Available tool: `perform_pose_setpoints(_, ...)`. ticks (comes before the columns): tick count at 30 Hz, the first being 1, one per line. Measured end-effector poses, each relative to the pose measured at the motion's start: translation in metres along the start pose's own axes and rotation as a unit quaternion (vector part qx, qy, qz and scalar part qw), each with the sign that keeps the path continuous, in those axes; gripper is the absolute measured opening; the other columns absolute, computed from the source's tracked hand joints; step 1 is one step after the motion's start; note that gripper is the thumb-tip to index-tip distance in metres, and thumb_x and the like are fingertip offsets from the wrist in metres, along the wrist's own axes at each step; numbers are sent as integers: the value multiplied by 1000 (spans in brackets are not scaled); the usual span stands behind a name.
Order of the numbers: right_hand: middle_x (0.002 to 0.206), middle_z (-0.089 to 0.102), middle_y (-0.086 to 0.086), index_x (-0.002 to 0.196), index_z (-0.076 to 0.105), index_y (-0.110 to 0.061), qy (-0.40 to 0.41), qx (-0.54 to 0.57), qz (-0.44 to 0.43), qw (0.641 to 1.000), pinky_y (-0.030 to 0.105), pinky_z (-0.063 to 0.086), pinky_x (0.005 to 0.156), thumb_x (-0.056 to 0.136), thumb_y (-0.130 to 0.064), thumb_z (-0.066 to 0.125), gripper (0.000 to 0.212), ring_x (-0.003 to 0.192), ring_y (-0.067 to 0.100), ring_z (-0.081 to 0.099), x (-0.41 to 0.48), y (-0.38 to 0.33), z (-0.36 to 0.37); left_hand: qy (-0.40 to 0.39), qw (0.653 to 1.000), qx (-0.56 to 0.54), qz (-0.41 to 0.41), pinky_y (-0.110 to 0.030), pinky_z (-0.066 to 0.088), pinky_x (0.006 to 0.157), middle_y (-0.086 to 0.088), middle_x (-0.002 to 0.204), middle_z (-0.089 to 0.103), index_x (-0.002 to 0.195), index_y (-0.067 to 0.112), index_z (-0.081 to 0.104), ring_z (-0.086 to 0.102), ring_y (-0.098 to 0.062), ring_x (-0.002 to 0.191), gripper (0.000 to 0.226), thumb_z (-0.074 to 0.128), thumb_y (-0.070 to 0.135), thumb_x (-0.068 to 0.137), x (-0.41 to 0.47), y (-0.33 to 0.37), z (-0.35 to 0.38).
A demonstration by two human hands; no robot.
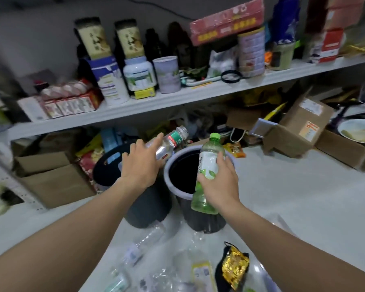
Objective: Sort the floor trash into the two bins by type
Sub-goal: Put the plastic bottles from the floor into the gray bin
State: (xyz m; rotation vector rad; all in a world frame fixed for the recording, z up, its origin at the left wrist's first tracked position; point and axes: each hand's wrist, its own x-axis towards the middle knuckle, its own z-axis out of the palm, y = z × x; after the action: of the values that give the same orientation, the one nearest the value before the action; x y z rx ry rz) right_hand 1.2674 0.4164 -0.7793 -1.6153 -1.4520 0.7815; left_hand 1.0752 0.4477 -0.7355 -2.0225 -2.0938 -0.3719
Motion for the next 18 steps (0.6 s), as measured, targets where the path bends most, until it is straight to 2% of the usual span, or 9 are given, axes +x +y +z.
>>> perform_pose_setpoints(4,153,28,0,154,19,-21,-6,5,-3,1000,36,35,107,85,-29,67,85,135,23,35,10,-29,49,-10,1000,3,-28,-54,43,93,-14,124,45,149,42,14,42,-36,116,69,55,44,94,10,-57,10)
perform_pose_setpoints(7,150,35,3,150,28,-24,-10,6,-6,1000,43,40,105,82,-34,67,79,132,26,39,18,-44,79,-22,999,4,-49,-53,41,95,-14,126,43,150,41,12,41,-35,117,69,54,44,95,18,-89,24)
perform_pose_setpoints(14,157,25,-1,154,20,-22,-14,-11,-10,1000,35,28,112,86,-32,68,84,142,20,26,37,-51,126,-61,996,8,-60,-54,36,99,-18,135,38,151,40,5,35,-38,127,72,51,43,96,47,-126,62)
perform_pose_setpoints(18,157,26,-2,154,22,-21,-11,-1,-3,1000,37,28,114,85,-33,69,84,143,20,25,45,-51,140,-80,995,6,-59,-55,36,100,-19,139,36,151,38,4,34,-39,129,73,52,43,96,55,-132,82)
